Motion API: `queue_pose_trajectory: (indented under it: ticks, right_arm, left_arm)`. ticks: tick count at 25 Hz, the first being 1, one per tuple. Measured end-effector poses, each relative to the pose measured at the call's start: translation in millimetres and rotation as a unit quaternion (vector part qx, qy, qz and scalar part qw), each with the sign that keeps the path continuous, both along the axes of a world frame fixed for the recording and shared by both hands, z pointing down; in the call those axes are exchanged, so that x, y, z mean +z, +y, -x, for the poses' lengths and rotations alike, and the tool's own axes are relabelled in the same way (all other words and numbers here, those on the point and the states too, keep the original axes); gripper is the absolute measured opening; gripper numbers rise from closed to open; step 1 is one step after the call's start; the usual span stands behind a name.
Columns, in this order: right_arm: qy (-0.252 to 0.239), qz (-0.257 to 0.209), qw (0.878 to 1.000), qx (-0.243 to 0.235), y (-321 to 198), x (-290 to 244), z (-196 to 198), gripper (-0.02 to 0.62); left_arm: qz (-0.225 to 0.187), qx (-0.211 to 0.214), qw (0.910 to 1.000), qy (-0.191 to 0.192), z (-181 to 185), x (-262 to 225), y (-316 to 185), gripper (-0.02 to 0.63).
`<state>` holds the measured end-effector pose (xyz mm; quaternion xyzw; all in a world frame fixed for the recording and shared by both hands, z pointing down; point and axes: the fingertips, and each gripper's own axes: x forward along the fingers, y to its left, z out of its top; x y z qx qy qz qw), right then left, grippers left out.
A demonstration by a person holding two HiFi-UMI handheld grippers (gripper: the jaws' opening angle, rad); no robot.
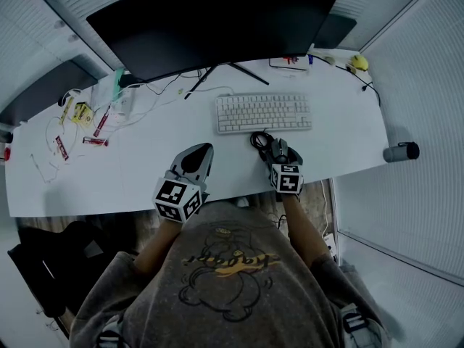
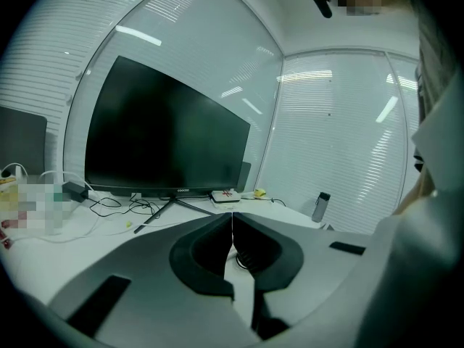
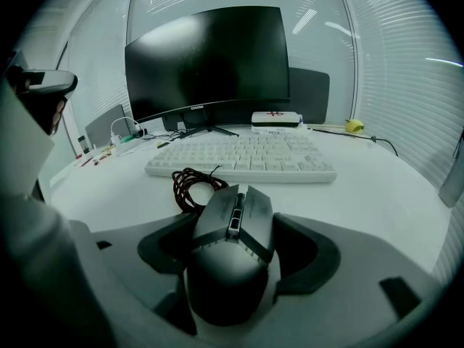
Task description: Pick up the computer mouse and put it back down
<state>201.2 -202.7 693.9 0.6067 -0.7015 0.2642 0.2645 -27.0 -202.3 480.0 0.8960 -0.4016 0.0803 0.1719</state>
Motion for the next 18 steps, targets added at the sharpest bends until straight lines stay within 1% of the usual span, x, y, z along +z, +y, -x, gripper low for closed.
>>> queue_pose_trajectory:
  ticks: [5, 9, 13, 18]
  right_arm:
    - [0.006, 0.004, 1.000, -0.004, 0.6, -5.2, -3.7, 0.331]
    - [0.001, -0.008, 1.000, -0.002, -1.8, -18.2, -4.1, 0.331]
    - [-0.012, -0.043, 0.999, 0.000, -9.2, -45.8, -2.2, 0.331]
    - [-0.060, -0.095, 0.994, 0.006, -20.0, -93.4, 7.7, 0.330]
  left_arm:
    - [0.002, 0.005, 1.0000, 0.003, -2.9, -1.9, 1.5, 0.020]
    - [0.001, 0.006, 1.0000, 0.007, -3.5, -2.4, 0.5, 0.020]
    - [0.000, 0.008, 0.9999, 0.012, -4.6, -3.8, 1.5, 0.020]
    - [0.000, 0.013, 0.9998, 0.014, -6.9, -4.1, 3.6, 0.020]
